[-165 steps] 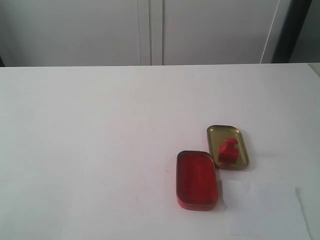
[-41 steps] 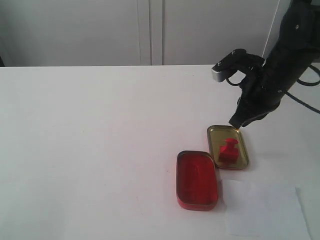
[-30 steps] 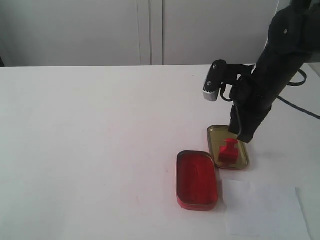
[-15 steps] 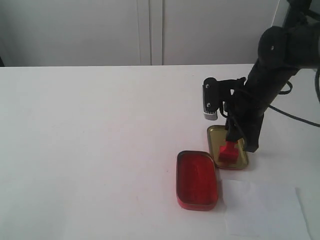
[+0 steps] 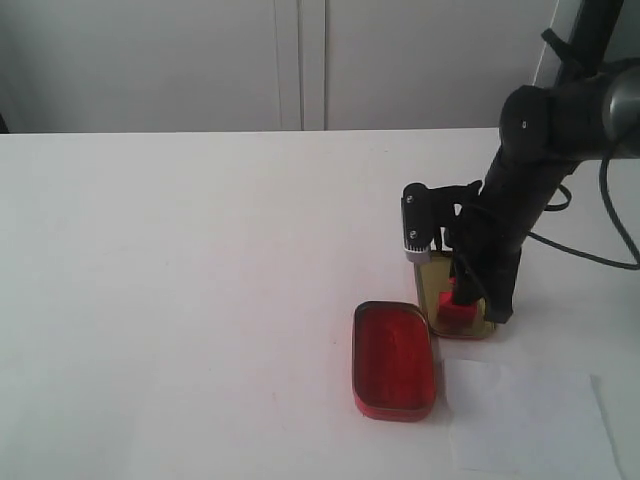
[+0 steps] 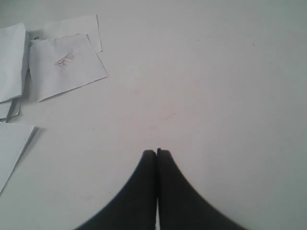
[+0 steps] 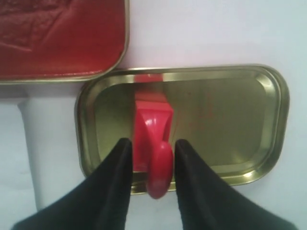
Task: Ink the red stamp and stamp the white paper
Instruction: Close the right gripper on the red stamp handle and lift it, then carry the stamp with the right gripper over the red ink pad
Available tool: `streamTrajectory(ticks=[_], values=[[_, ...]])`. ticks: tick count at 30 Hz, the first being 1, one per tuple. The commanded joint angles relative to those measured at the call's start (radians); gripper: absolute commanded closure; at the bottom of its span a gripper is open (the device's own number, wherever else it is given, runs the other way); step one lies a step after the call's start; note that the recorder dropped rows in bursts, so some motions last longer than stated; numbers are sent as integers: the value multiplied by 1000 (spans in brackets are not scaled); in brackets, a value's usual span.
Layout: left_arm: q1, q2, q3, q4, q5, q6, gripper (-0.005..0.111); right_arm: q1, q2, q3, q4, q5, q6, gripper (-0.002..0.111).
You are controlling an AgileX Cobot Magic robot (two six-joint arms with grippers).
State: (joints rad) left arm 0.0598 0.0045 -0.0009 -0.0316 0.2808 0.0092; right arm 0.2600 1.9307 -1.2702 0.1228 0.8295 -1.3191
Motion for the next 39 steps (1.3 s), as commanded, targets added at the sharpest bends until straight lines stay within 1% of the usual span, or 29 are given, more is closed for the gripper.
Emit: streamTrajectory(ticks=[1, 10, 12, 13, 14, 15, 20, 27, 32, 39], values=[[-3, -5, 1, -5, -4, -9, 107, 0, 17, 4, -4, 3, -11, 78], [-3, -5, 1, -5, -4, -9, 107, 0, 34, 4, 0, 0, -11, 79], [-3, -5, 1, -5, -4, -9, 107, 0, 34, 4, 0, -4, -11, 90], [-3, -5, 1, -5, -4, -9, 107, 0, 34, 4, 0, -6, -9, 102], [-3, -5, 1, -5, -4, -9, 107, 0, 34, 4, 0, -6, -7, 107], [-3, -5, 1, -5, -4, -9, 107, 0, 35, 4, 0, -9, 9, 108], [-3, -5, 1, -5, -4, -9, 107, 0, 31, 4, -1, -18, 31, 108], [-3, -5, 1, -5, -4, -9, 107, 0, -35, 4, -1, -22, 156, 108], [-3, -5, 1, -5, -4, -9, 107, 0, -101, 4, -1, 31, 204, 108], [-3, -5, 1, -5, -4, -9, 107, 2, -181, 4, 11, 100, 370, 108]])
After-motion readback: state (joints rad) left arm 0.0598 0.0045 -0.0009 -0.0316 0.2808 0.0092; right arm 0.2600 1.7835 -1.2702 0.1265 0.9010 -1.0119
